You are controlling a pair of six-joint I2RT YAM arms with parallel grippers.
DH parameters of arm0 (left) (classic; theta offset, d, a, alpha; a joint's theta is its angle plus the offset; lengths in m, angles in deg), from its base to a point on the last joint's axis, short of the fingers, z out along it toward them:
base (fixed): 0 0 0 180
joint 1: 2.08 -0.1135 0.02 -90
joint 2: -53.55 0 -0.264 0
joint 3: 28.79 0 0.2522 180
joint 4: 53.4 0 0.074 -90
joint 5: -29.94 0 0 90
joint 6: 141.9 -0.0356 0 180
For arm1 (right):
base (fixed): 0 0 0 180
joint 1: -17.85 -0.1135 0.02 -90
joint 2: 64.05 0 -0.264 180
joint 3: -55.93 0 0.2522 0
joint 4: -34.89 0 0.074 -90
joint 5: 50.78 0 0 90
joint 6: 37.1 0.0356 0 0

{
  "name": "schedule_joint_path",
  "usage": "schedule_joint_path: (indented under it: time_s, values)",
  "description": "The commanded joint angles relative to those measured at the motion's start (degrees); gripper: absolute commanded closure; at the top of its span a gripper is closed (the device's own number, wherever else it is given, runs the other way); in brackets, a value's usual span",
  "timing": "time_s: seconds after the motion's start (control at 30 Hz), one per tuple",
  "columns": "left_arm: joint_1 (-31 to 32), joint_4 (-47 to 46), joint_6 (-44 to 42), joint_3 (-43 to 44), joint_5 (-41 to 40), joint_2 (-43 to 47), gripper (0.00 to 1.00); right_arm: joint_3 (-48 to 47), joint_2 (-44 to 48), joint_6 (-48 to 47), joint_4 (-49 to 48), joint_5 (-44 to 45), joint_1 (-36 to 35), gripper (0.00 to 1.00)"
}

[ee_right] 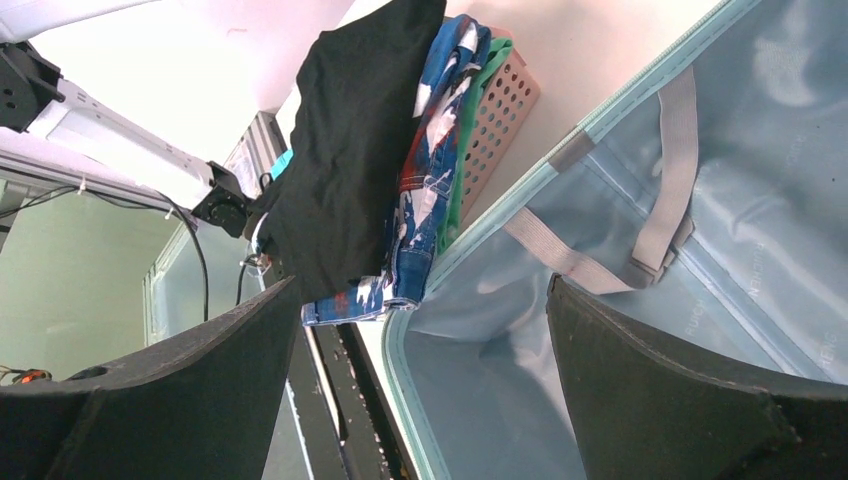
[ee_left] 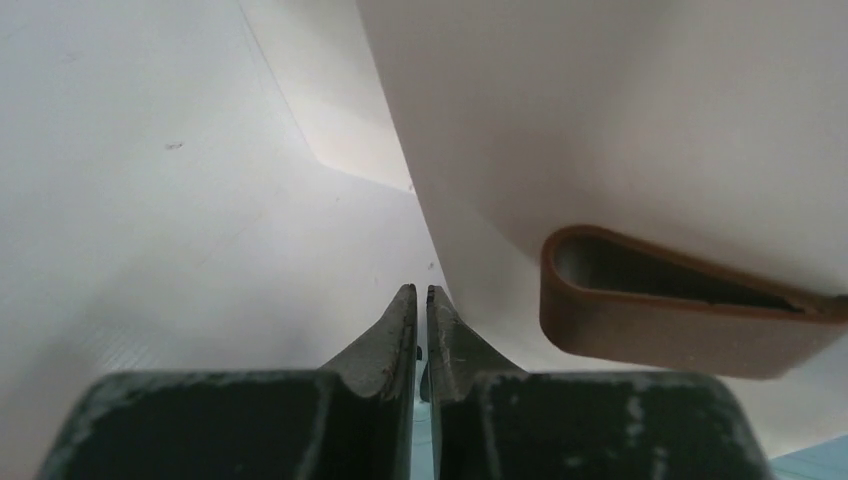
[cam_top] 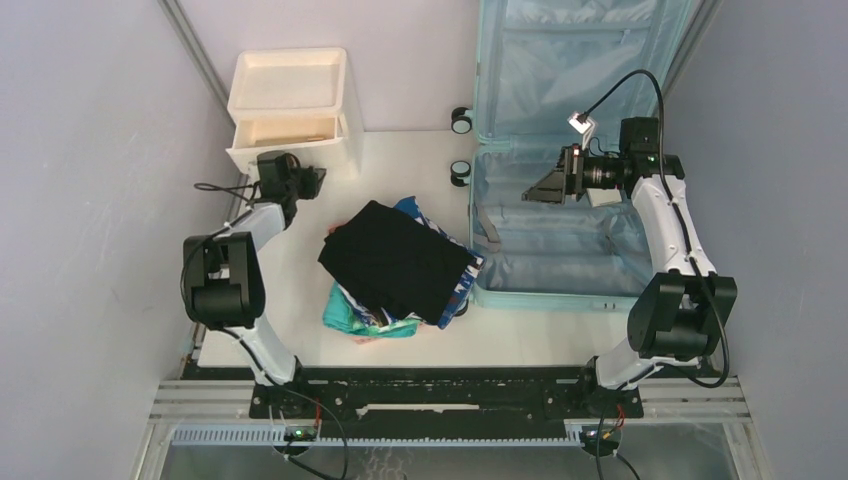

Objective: Open, take out, and arrange the luggage

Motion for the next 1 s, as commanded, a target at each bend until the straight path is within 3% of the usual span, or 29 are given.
schedule_joint_path:
  time_s: [0.0, 0.2, 0.5, 0.63, 0.83, 0.97]
  values:
    - [-1.13, -6.06, -1.24, 5.75, -1.75, 1.58, 0.89, -0.78, 0.76, -1.12, -0.64, -1.26, 0.46, 0.00]
    - [-1.92, 5.00, -2.91, -1.56, -13.62, 9.44, 1.00, -1.00, 0.56, -1.13, -0.64, -1.34, 0.81, 0.00]
    - [-7.10, 7.64, -7.10, -6.08, -11.94, 10.04, 1.00, -1.65, -0.36, -1.03, -0.47, -1.78, 0.90, 0.00]
    - [-9.58, 7.68, -10.26, -1.17, -8.04, 6.03, 1.00, -1.75, -0.11, -1.20, -0.22, -1.61, 0.94, 0.00]
    - [-10.23, 10.69, -17.16, 16.21, -1.37, -0.25, 0.98, -1.66, 0.02, -1.34, -0.11, -1.43, 0.99, 0.00]
    - [-10.36, 12.55, -16.91, 19.91, -1.02, -1.74, 0.95, -1.66, 0.09, -1.38, -0.11, -1.19, 1.05, 0.00]
